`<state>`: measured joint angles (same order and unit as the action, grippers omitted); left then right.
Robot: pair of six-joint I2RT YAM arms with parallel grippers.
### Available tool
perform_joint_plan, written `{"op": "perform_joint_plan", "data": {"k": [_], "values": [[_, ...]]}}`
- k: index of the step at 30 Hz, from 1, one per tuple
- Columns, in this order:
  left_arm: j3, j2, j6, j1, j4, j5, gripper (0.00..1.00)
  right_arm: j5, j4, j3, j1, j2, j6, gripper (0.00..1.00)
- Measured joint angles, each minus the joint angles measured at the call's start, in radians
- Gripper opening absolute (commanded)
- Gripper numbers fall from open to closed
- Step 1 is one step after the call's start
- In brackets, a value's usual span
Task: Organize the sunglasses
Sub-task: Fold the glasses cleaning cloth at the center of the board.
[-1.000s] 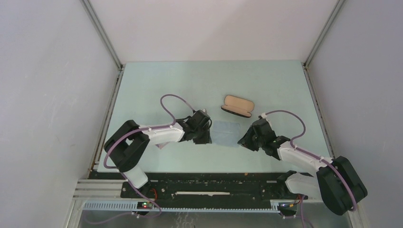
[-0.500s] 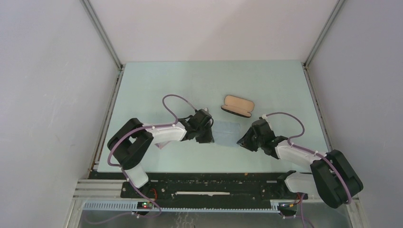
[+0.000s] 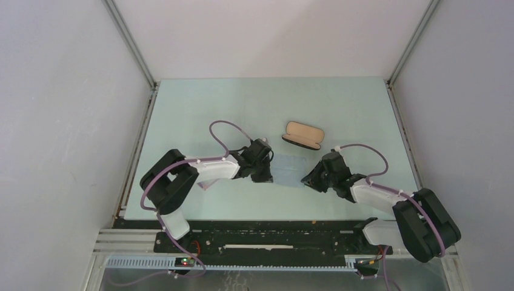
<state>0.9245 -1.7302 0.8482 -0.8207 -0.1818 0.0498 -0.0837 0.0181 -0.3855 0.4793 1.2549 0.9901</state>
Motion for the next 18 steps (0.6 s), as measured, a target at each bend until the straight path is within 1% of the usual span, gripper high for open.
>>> {"op": "perform_joint_plan", "data": {"k": [4, 11, 18], "values": [[0.002, -0.002, -0.002, 0.0, 0.001, 0.006, 0.0, 0.009, -0.003, 0.011, 0.0, -0.018, 0.004, 0.33], [0.002, -0.002, -0.003, 0.0, 0.001, 0.006, 0.0, 0.028, -0.04, 0.014, 0.01, -0.046, 0.004, 0.36], [0.002, -0.002, -0.01, 0.0, 0.002, 0.01, 0.0, 0.035, -0.033, 0.024, 0.032, -0.057, 0.008, 0.34]]}}
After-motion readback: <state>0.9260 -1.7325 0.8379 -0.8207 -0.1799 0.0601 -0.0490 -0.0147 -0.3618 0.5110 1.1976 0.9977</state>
